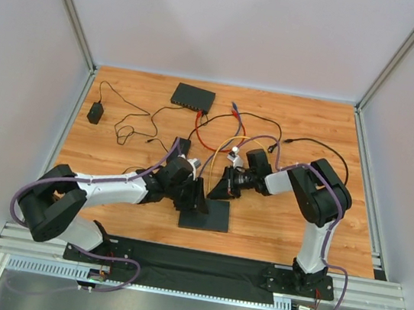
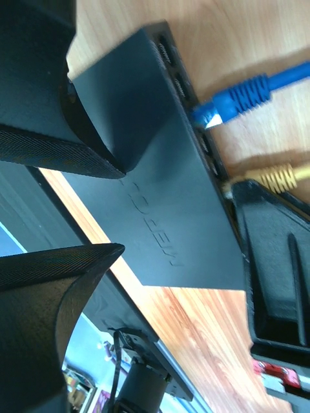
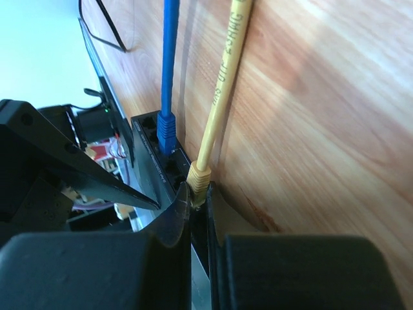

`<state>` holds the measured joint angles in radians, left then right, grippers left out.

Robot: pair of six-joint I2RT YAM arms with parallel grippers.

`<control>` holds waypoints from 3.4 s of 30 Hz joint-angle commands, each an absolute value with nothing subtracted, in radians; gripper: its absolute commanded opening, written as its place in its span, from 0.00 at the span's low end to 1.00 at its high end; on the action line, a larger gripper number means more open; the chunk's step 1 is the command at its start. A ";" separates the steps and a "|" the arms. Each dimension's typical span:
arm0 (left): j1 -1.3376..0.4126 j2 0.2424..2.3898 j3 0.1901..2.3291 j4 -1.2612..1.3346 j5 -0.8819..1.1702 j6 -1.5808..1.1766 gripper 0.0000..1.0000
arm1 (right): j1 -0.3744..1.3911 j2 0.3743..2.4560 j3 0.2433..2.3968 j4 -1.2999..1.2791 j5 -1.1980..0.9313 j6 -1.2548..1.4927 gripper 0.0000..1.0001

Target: Pull the plug from the switch port

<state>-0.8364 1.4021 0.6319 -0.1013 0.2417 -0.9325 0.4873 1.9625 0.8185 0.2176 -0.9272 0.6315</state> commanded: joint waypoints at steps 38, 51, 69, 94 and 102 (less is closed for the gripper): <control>-0.835 1.299 0.633 -0.299 0.147 -0.778 0.58 | 0.488 1.389 0.859 -0.102 -0.538 0.612 0.00; -0.834 1.094 0.663 -0.440 0.074 -0.761 0.60 | 0.453 1.036 1.026 -0.406 -0.151 0.912 0.00; -0.834 0.956 0.638 -0.483 0.054 -0.785 0.60 | 0.048 1.024 0.876 -0.467 0.026 1.341 0.00; -0.834 0.839 0.614 -0.557 0.029 -0.807 0.60 | -0.078 1.695 1.032 0.051 -0.259 1.318 0.03; -0.834 0.833 0.606 -0.561 0.025 -0.810 0.60 | -0.101 1.836 1.058 0.126 -0.370 1.316 0.16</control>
